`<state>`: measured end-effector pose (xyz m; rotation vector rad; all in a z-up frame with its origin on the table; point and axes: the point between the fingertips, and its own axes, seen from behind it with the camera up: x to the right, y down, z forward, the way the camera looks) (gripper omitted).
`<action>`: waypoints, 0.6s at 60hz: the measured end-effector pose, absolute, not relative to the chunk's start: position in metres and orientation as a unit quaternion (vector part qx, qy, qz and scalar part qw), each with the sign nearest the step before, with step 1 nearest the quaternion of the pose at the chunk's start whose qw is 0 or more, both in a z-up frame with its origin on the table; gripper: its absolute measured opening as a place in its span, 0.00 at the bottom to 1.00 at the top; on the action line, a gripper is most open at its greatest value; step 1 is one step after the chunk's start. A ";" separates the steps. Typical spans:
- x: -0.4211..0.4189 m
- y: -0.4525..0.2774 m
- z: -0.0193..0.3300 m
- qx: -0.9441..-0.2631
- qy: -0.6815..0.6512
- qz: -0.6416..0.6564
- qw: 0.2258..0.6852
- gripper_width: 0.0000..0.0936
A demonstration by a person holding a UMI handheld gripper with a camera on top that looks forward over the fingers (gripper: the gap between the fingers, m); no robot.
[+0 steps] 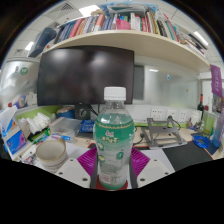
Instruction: Pour water
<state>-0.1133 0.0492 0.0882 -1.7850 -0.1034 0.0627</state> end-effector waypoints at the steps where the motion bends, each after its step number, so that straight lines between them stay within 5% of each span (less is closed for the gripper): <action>1: -0.113 0.049 0.088 -0.779 -0.046 0.028 0.625 0.53; 5: -0.111 0.047 0.083 -0.789 -0.049 0.021 0.612 0.60; 12: -0.112 0.032 0.073 -0.808 -0.060 0.012 0.587 0.88; 23: -0.106 -0.033 0.079 -0.835 -0.041 -0.010 0.549 0.89; 36: -0.102 -0.102 0.146 -0.840 0.038 -0.024 0.540 0.90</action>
